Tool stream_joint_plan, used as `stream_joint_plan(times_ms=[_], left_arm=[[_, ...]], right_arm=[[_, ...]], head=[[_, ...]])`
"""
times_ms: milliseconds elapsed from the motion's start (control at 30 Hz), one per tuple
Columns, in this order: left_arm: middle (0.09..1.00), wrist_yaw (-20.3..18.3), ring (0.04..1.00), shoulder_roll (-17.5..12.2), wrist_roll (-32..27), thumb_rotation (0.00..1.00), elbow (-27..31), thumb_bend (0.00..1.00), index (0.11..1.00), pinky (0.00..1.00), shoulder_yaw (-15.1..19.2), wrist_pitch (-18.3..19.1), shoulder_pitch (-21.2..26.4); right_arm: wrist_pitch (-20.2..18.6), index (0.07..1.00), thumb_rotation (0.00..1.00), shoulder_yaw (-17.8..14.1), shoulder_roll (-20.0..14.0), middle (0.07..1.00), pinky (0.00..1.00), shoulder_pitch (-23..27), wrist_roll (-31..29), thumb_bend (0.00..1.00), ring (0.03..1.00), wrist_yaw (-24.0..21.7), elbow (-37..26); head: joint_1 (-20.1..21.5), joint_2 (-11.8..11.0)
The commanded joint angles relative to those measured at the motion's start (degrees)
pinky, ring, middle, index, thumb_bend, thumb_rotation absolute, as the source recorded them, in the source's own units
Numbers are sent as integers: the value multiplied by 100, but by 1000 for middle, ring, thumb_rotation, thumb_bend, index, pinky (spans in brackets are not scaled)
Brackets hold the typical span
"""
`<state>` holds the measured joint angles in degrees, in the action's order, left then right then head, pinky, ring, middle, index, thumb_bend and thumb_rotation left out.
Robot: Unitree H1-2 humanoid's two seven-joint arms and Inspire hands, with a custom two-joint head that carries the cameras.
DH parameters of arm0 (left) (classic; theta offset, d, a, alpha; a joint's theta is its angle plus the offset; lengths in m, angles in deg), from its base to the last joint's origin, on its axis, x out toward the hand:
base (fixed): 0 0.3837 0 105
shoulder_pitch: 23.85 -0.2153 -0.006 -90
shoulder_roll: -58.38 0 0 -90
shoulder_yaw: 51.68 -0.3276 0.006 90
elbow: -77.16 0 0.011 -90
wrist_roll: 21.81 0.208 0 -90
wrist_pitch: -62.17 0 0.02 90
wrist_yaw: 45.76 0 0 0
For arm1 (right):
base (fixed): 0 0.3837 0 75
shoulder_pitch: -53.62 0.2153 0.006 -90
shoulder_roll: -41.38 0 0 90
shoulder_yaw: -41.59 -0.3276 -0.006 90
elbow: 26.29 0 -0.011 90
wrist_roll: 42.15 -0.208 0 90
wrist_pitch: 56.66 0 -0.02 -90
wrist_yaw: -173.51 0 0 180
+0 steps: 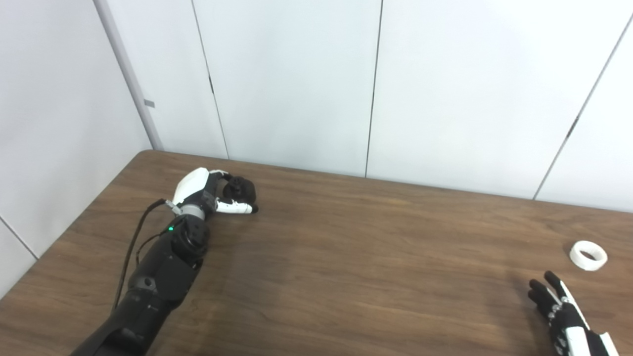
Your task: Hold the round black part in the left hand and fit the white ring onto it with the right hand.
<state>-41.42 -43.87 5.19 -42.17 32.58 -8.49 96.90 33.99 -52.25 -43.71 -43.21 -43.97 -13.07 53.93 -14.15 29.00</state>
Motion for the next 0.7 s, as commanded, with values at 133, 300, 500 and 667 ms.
stream_joint_plan(times_ms=[133, 300, 500, 667], left_arm=[[931, 260, 989, -198, 82, 321, -66, 979, 776, 1000, 58, -195, 284], [921, 287, 980, -226, 89, 310, -115, 970, 766, 1000, 53, -222, 294], [910, 289, 973, -229, 105, 303, -96, 966, 759, 1000, 37, -212, 286], [905, 269, 973, -205, 69, 289, -19, 958, 752, 1000, 44, -175, 265]], right_arm=[[-106, 966, 1000, -39, -16, 910, 1000, -53, 67, 589, 909, 88, -88], [-112, 969, 1000, -40, -22, 909, 1000, -53, 58, 595, 908, 73, -78], [-96, 969, 1000, -35, -30, 911, 1000, -58, 56, 594, 911, 61, -60], [-103, 972, 1000, -30, -23, 913, 1000, -59, 75, 594, 915, 73, -63]], head=[[-9, 4], [-9, 4], [-6, 20], [-4, 20]])
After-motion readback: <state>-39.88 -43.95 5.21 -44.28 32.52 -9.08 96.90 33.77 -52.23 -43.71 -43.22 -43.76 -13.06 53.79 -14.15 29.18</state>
